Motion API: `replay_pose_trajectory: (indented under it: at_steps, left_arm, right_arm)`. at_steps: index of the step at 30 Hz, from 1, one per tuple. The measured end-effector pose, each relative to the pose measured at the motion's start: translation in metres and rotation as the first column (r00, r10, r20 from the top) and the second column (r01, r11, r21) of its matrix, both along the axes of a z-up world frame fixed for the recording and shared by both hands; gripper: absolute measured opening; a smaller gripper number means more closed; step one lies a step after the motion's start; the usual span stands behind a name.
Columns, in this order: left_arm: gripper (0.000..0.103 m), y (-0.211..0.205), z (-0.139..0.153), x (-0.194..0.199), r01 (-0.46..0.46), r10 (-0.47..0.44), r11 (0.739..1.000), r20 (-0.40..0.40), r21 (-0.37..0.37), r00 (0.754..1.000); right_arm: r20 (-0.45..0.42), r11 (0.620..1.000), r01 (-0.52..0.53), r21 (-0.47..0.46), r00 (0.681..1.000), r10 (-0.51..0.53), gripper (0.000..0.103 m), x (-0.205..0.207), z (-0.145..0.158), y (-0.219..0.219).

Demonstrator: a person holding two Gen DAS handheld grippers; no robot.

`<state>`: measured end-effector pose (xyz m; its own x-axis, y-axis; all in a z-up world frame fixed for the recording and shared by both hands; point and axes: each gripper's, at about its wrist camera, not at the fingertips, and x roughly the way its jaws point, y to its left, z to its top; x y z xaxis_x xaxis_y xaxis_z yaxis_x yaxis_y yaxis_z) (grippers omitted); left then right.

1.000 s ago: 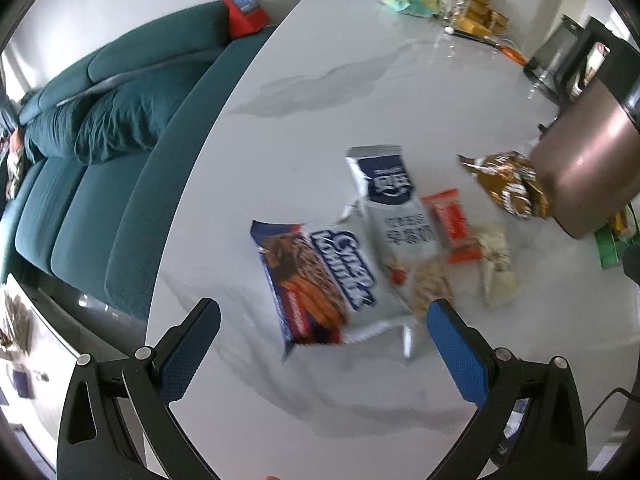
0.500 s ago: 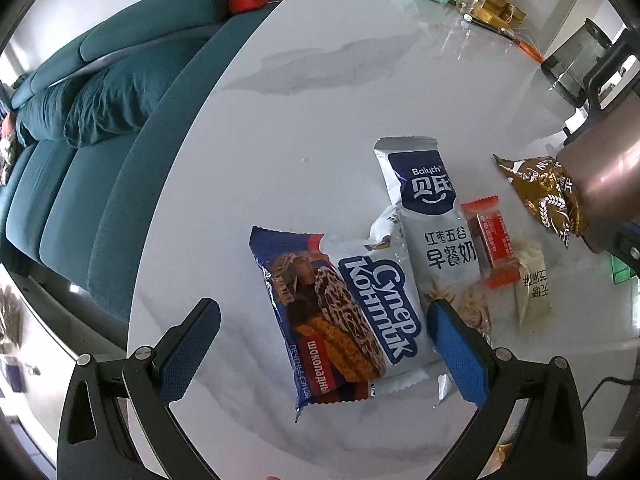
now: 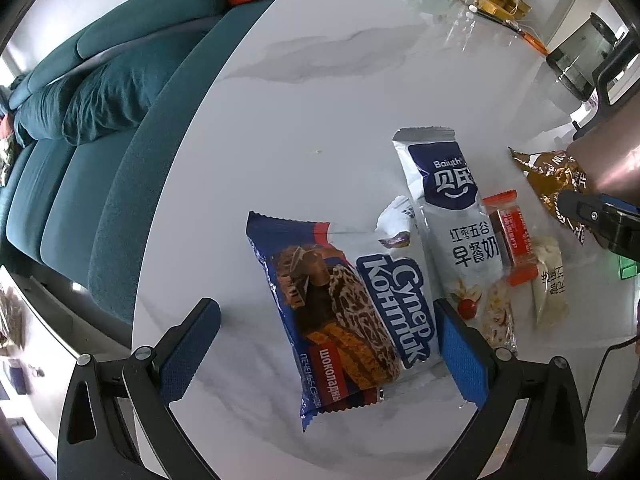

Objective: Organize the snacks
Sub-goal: 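Grasp the blue Super Kontik pack with left tool while right tool grasps brown Nutritious packet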

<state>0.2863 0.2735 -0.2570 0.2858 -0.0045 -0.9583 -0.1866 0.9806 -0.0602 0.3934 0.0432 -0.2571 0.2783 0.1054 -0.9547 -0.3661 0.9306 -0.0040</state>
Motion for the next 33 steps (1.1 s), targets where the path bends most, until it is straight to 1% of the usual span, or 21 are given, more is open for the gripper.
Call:
replay_pose_trajectory:
  at_steps: [5,9,12,23,27,30,31,32,33]
  left_arm:
    - [0.102,0.011,-0.002,0.005,0.003,-0.003,1.000,-0.013,0.003,1.000]
    - [0.102,0.015,-0.003,0.007,0.006,-0.006,1.000,-0.013,0.005,1.000]
    - [0.102,0.016,-0.003,0.010,0.029,-0.029,1.000,-0.015,0.009,0.999]
    - [0.102,0.011,-0.005,0.013,0.053,-0.051,0.998,-0.030,0.044,0.998]
    - [0.102,0.013,-0.005,0.016,0.046,-0.044,0.998,-0.048,0.040,0.998]
    - [0.102,0.011,-0.004,0.014,0.057,-0.056,0.997,-0.041,0.042,0.998]
    - [0.102,0.009,-0.004,0.012,0.063,-0.061,0.997,-0.039,0.044,0.997]
    - [0.102,0.010,-0.004,0.012,0.067,-0.065,0.997,-0.043,0.043,0.997]
    - [0.102,0.010,-0.004,0.012,0.076,-0.074,0.996,-0.046,0.044,0.996]
  right_arm:
    - [-0.003,0.999,-0.016,-0.032,1.000,0.016,0.103,0.006,-0.005,0.011]
    - [-0.029,1.000,0.005,-0.003,1.000,-0.005,0.103,0.007,-0.008,0.011]
    - [-0.053,1.000,0.007,0.004,0.999,-0.007,0.103,0.015,-0.014,0.013]
    - [-0.048,1.000,0.005,-0.004,0.999,-0.005,0.103,0.014,-0.019,0.021]
    - [-0.050,1.000,0.004,-0.012,0.999,-0.005,0.103,0.016,-0.020,0.021]
    - [-0.041,1.000,-0.001,-0.025,0.999,0.000,0.103,0.016,-0.021,0.022]
    - [-0.034,0.999,-0.003,-0.031,0.999,0.002,0.098,0.016,-0.020,0.022]
    - [-0.027,0.999,-0.003,-0.036,1.000,0.002,0.085,0.016,-0.020,0.022]
    - [-0.023,1.000,0.001,-0.030,1.000,-0.001,0.080,0.016,-0.019,0.021]
